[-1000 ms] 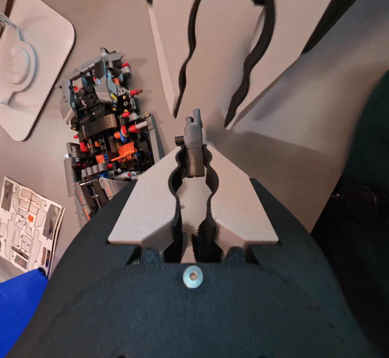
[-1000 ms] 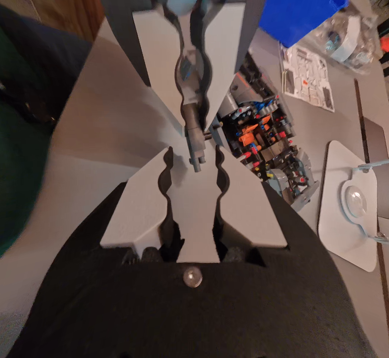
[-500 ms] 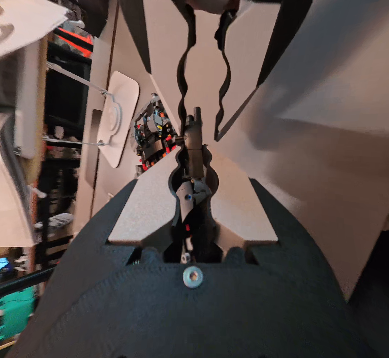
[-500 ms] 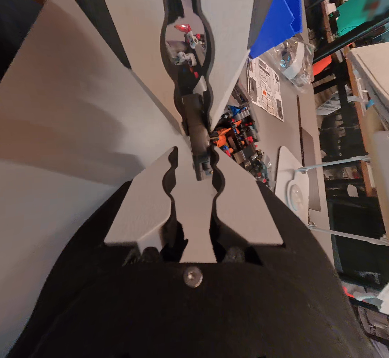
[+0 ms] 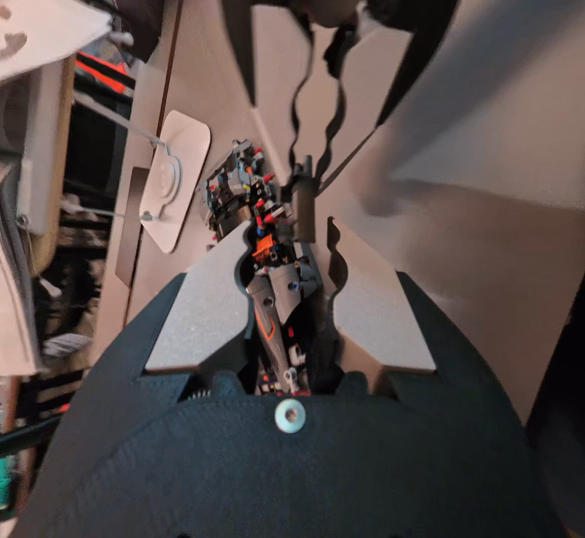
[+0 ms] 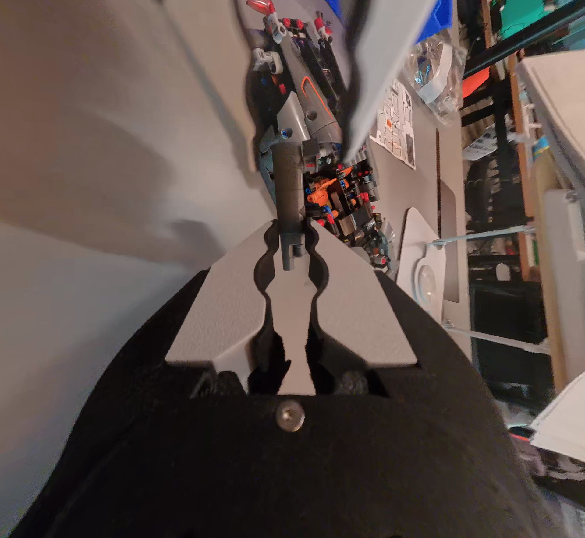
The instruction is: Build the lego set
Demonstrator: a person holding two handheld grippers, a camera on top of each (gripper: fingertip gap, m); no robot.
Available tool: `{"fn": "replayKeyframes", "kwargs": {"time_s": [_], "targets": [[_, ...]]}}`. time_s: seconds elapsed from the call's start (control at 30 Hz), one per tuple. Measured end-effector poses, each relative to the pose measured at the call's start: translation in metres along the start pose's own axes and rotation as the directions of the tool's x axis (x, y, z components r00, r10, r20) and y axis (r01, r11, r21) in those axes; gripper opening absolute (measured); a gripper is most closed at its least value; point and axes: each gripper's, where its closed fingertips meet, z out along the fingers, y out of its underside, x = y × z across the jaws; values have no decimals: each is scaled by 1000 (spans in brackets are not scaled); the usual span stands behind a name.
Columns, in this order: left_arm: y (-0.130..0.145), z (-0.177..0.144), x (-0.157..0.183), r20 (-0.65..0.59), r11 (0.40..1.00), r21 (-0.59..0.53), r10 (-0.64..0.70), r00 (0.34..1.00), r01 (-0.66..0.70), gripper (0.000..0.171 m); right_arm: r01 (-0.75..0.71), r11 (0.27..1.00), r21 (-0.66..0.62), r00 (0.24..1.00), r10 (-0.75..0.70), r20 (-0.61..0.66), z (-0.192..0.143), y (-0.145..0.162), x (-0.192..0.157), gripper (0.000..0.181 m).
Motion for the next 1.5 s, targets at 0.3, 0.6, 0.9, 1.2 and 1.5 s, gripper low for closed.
{"fn": "replayKeyframes", "kwargs": {"time_s": [0.3, 0.6, 0.9, 1.2, 1.5], "targets": [[15, 13, 7, -87, 998, -10, -62, 994, 61, 24, 9, 1000, 16, 999, -9, 34, 11, 0, -1, 13], [31, 36, 9, -40, 984, -96, -158, 987, 153, 22, -128, 991, -25, 989, 130, 74, 25, 22, 8, 43], [29, 46, 3, 64, 987, -76, -135, 989, 140, 22, -310, 943, -119, 926, 328, 187, 43, 52, 0, 20], [38, 51, 4, 44, 982, -91, -160, 986, 164, 22, -285, 951, -120, 927, 305, 219, 55, 55, 2, 9], [49, 53, 3, 16, 967, -127, -220, 975, 220, 23, -298, 944, -138, 907, 326, 268, 59, 52, 3, 8]]}}
